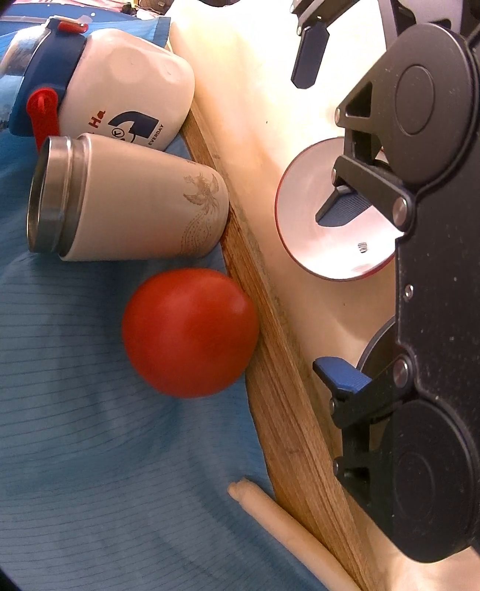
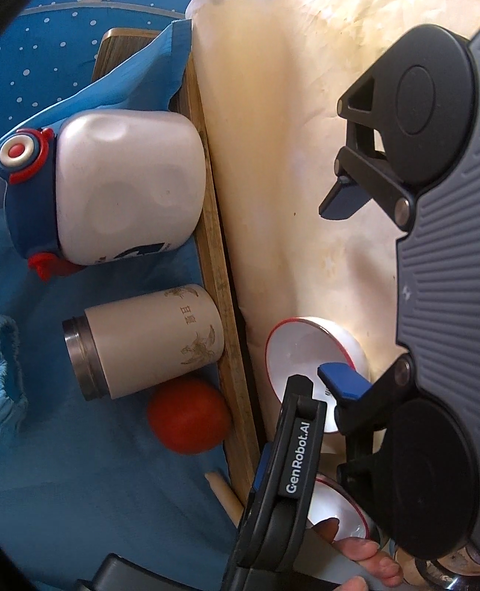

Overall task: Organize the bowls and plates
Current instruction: 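Move both tools to the other white bowl and close on its rim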

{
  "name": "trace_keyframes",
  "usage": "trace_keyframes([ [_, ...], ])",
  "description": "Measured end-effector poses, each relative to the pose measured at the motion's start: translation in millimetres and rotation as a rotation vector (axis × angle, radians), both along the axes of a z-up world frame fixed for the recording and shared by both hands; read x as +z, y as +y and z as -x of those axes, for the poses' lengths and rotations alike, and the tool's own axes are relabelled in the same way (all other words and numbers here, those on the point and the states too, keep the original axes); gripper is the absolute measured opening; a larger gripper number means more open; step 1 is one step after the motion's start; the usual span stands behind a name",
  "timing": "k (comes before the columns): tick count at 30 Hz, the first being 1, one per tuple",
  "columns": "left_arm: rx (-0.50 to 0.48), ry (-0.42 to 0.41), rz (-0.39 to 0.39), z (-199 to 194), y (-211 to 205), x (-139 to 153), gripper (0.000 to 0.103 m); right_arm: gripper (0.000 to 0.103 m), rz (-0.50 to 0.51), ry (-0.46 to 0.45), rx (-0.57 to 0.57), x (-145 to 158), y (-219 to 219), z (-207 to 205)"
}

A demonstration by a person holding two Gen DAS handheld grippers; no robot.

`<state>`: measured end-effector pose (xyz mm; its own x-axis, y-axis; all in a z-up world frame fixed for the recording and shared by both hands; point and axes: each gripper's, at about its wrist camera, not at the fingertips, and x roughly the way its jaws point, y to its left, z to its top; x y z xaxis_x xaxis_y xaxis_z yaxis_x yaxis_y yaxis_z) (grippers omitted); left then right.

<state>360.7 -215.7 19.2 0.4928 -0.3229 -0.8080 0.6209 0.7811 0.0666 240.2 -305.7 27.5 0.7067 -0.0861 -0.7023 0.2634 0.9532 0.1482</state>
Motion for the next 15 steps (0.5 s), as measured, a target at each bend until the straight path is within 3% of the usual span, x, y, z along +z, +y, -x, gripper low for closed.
trace_keyframes([
  [6, -0.009, 0.0, 0.007, 2, 2, 1, 0.077, 0.085, -0.005, 0.0, 0.003, -2, 1, -3],
  [8, -0.014, 0.017, 0.018, 1, 4, 1, 0.069, 0.083, -0.008, 0.0, 0.008, -2, 2, -2],
  [11, -0.015, 0.073, 0.036, -4, 7, -2, 0.048, 0.083, -0.017, 0.0, 0.017, -3, 1, -1],
  [15, -0.015, 0.061, 0.029, -6, 11, -2, 0.043, 0.082, -0.016, -0.003, 0.009, -2, 0, -1],
])
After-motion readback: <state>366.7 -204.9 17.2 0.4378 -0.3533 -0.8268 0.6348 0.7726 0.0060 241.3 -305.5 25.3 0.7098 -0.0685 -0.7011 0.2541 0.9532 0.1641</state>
